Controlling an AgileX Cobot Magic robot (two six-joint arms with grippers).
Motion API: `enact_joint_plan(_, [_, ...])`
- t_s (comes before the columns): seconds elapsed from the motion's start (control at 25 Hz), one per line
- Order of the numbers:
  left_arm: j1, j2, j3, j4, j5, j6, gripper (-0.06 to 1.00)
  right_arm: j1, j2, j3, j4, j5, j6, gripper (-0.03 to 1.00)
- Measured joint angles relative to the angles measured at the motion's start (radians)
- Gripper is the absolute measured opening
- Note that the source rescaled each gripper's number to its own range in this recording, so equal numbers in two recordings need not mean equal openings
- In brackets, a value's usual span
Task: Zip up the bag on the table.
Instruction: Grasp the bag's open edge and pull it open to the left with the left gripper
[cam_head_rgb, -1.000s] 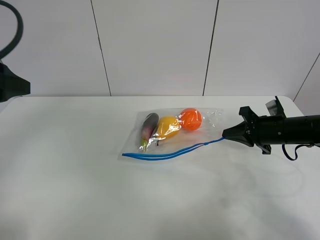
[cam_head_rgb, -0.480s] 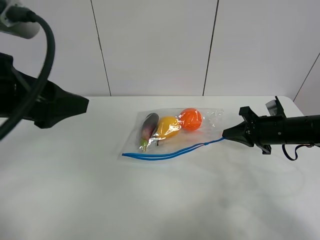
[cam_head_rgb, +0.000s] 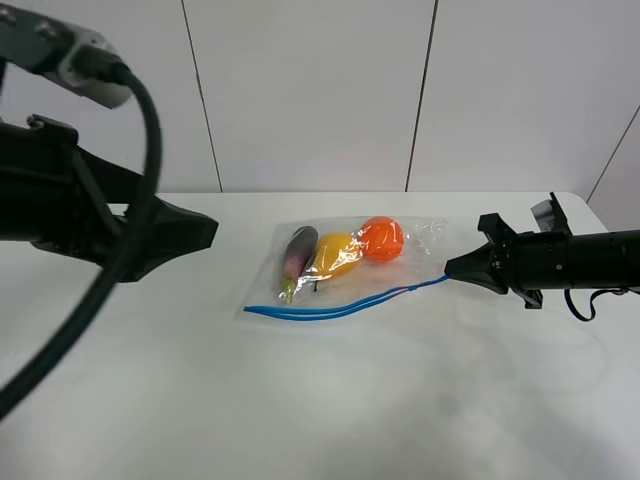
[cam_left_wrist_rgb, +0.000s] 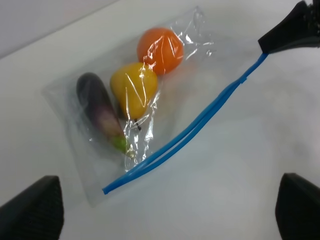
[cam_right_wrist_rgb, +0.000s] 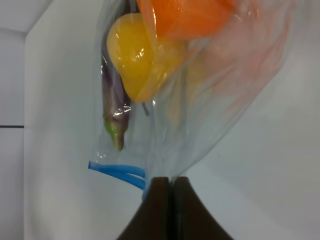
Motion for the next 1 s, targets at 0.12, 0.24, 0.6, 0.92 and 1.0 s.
enact_joint_plan(0.12, [0.0,0.071,0.0,-0.016,-0.039,0.003,1.0,0.0,0.0,0.0,-0.001,0.0,0.0,0.0])
enact_joint_plan(0.24, [-0.002,0.142,0.0,-0.056,-0.104,0.039,1.0,0.0,0.0,0.0,-0.001,0.0,0.0,0.0])
enact_joint_plan(0.6, [-0.121,0.393,0.0,-0.13,-0.272,0.132,1.0,0.0,0.0,0.0,-0.006,0.0,0.0,0.0])
enact_joint_plan(0.92, [-0.214,0.599,-0.028,-0.135,-0.402,0.125,1.0,0.0,0.0,0.0,-0.017,-0.001,0.0,0.0])
enact_joint_plan(1.0, [-0.215,0.64,-0.068,-0.136,-0.408,0.119,1.0,0.0,0.0,0.0,-0.024,-0.003,0.0,0.0])
